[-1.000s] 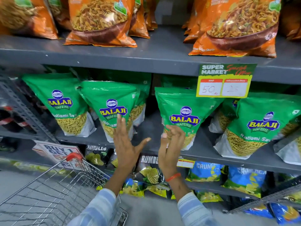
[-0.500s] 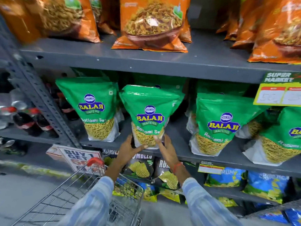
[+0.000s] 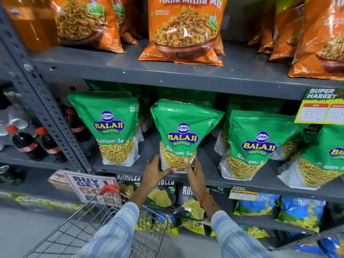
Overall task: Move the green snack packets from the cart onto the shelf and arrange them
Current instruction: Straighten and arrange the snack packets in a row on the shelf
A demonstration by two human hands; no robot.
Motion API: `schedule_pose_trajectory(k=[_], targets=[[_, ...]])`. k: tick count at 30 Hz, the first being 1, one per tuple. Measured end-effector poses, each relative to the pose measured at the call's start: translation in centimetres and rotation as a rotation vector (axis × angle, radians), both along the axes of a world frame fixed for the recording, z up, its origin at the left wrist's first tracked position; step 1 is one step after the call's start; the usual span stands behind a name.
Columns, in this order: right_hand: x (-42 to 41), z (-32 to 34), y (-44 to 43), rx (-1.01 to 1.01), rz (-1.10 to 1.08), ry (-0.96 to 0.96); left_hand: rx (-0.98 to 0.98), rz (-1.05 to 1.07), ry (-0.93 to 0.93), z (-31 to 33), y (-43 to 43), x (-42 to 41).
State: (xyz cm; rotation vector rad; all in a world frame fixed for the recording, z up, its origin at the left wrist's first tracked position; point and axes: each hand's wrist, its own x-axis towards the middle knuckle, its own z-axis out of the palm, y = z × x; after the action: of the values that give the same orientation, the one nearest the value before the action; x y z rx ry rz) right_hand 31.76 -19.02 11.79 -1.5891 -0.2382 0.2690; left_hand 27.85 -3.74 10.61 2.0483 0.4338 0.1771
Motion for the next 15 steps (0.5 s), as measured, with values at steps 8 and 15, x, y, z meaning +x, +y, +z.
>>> schedule_pose_trajectory(k=[8, 15], targets=[[0.0, -0.2, 0.8, -0.115, -0.017, -0.019, 0.022, 0.052, -0.037, 0.4, -0.5, -0.4], [-0.9, -0.3, 0.5, -0.177, -0.110, -0.069, 0.058, 0.024, -0.023, 0.8, -0.3, -0.3]])
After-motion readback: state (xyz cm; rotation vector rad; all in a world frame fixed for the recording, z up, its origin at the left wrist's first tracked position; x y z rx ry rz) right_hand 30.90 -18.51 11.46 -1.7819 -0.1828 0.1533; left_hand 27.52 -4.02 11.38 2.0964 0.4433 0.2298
